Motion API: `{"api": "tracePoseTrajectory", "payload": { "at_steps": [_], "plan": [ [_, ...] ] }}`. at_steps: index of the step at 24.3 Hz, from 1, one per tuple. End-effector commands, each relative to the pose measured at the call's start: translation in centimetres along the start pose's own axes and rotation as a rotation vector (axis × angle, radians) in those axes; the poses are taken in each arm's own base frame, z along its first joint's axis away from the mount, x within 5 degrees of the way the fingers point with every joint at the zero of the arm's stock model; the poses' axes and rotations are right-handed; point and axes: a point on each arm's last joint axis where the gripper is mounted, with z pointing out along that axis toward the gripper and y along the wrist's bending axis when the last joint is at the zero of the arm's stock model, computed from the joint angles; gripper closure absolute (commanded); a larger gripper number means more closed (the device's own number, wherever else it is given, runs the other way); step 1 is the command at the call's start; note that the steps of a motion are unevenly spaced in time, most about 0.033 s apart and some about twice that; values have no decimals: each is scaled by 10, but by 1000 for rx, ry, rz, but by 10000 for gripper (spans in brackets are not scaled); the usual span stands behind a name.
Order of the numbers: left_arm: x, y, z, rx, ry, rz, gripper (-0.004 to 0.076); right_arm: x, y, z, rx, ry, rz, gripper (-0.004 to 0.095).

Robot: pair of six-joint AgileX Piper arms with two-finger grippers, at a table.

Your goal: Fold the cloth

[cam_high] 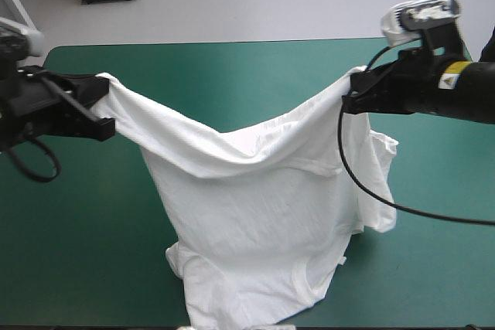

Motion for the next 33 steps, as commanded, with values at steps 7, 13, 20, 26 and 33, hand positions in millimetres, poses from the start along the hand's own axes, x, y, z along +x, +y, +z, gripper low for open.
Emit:
{"api": "tracePoseTrajectory", "payload": {
  "at_steps": [7,13,20,26,33],
  "plan": [
    [8,30,124,-67,196,-14,734,-3,-36,112,80,45,-19,921],
    [28,57,233,-140,285,28,734,15,-72,213,175,145,-55,921],
    [62,74,310,-156,352,13,733,45,-99,289,236,267,-108,916],
    [78,75,331,-134,410,10,514,40,-98,293,202,253,-162,633],
    [67,94,318,-159,419,-24,174,12,-125,266,252,173,-93,287]
  ]
}}
